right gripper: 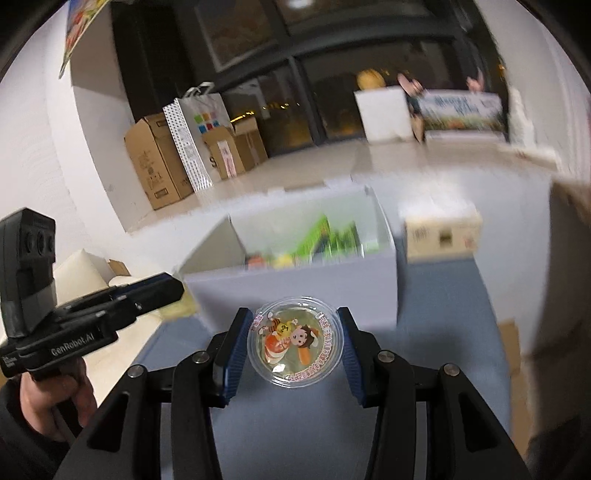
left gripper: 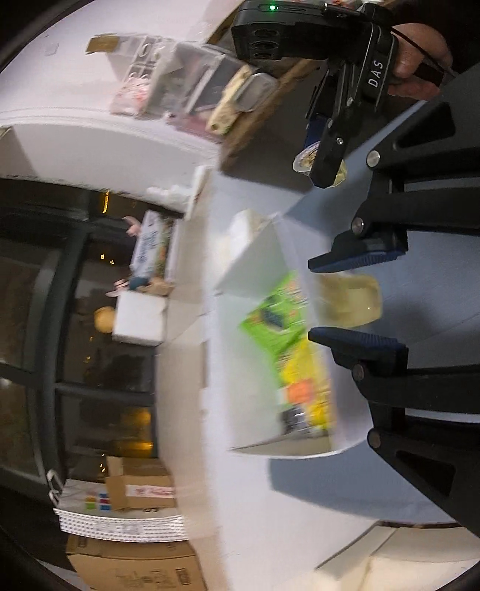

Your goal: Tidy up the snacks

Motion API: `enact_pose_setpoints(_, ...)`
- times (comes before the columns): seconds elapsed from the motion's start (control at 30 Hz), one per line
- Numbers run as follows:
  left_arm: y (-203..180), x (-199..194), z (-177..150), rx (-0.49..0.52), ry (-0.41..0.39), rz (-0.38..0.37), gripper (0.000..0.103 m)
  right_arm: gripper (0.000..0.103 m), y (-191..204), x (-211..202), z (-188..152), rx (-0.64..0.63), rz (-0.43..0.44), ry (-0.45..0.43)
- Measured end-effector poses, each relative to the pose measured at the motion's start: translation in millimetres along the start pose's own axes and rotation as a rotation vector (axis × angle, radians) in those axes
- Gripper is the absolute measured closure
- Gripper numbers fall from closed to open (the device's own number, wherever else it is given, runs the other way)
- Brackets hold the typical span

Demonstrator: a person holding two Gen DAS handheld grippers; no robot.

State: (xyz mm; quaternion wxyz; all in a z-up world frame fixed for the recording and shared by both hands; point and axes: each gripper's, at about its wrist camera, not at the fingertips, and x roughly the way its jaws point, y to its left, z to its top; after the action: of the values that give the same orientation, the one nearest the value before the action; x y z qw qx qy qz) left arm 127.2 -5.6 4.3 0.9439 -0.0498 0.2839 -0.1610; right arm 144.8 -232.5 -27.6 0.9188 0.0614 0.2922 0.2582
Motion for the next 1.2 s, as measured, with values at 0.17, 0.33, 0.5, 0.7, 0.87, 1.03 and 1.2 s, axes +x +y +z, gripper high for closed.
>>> enact_pose_setpoints(0.17, 27, 35, 41, -0.002, 0.013, 0.033, 0.078, 0.053, 5, 37, 56, -0.022, 0.01, -0.002)
enact_pose_setpoints(0.33, 52, 56, 44, -0.035, 0.057, 0.056, 0.087, 0.053, 7, 63, 78, -0.039, -0.003, 0.018)
enact_pose_setpoints(0.5, 38, 37, 17, 0.007, 0.059, 0.064, 0.069, 0.053, 1, 64, 66, -0.035, 0.007, 0.025)
enact_pose_setpoints(0.7, 13, 4, -38, 0.047, 0.084, 0.033, 0.0, 0.053, -3, 52, 55, -0.035, 0.007, 0.021)
enact_pose_setpoints(0.87, -7, 0, -96, 0.026, 0.172, -0.002, 0.0, 0.053, -1, 26, 37, -0.033, 0.021, -0.008)
enact_pose_setpoints(1.03, -24, 19, -135, 0.016, 0.258, -0.043, 0.0, 0.053, -1, 2, 8, -0.005, 0.037, -0.011)
enact_pose_setpoints(1.2, -32, 36, -138, 0.034, 0.271, -0.06, 0.0, 0.053, -6, -9, -6, 0.015, 0.024, -0.008)
